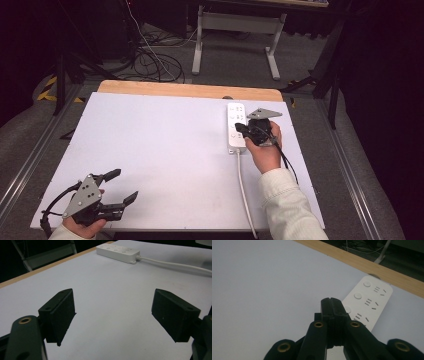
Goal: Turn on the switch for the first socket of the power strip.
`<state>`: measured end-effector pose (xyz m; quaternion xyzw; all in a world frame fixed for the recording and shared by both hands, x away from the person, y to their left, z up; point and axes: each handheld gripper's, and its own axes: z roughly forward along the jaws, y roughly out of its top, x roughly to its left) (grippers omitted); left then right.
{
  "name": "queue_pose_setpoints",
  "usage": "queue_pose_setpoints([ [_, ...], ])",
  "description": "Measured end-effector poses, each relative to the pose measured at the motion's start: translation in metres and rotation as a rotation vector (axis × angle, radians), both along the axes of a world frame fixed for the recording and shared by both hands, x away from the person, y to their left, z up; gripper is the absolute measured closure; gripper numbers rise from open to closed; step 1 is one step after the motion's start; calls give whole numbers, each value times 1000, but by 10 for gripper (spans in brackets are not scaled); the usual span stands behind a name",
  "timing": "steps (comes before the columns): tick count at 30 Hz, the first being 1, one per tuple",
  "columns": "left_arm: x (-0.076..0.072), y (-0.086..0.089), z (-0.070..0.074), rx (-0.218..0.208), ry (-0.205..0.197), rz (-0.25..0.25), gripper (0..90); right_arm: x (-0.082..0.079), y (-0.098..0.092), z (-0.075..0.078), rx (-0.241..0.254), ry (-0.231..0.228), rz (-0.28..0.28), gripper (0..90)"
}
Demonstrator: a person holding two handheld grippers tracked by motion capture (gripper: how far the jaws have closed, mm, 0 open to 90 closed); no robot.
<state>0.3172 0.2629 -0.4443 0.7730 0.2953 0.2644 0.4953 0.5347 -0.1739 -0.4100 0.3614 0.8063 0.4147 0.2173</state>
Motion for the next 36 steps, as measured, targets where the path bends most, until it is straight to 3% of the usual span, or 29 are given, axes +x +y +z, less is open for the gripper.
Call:
queue_pose_setpoints([
  [3, 0, 0, 0, -3, 3, 0, 197, -5, -1, 1, -11, -2, 10, 900],
  [7, 0, 0, 0, 0, 1, 1, 197, -10, -4, 9, 25, -21, 21, 900],
  [11, 0, 0, 0, -3, 0, 2, 197, -12, -5, 11, 26, -18, 25, 899],
  [13, 0, 0, 0, -1, 1, 4, 197, -13, -8, 12, 43, -21, 28, 780],
  [14, 0, 0, 0, -1, 0, 5, 197, -13, -8, 12, 43, -21, 28, 780],
  [15, 0, 0, 0, -1, 0, 5, 197, -16, -8, 15, 62, -37, 36, 693],
  [17, 0, 0, 0, -6, 3, 3, 197, -18, -8, 17, 60, -50, 36, 679],
  [18, 0, 0, 0, -6, 3, 3, 197, -23, -8, 21, 65, -73, 58, 588],
  [27, 0, 0, 0, -7, 5, 6, 197, -48, -15, 34, 62, -72, 77, 380],
  [33, 0, 0, 0, -17, 11, 4, 196, -70, -28, 37, 122, -64, 101, 237],
  [36, 0, 1, 0, -26, 13, 4, 196, -76, -31, 36, 124, -62, 113, 202],
])
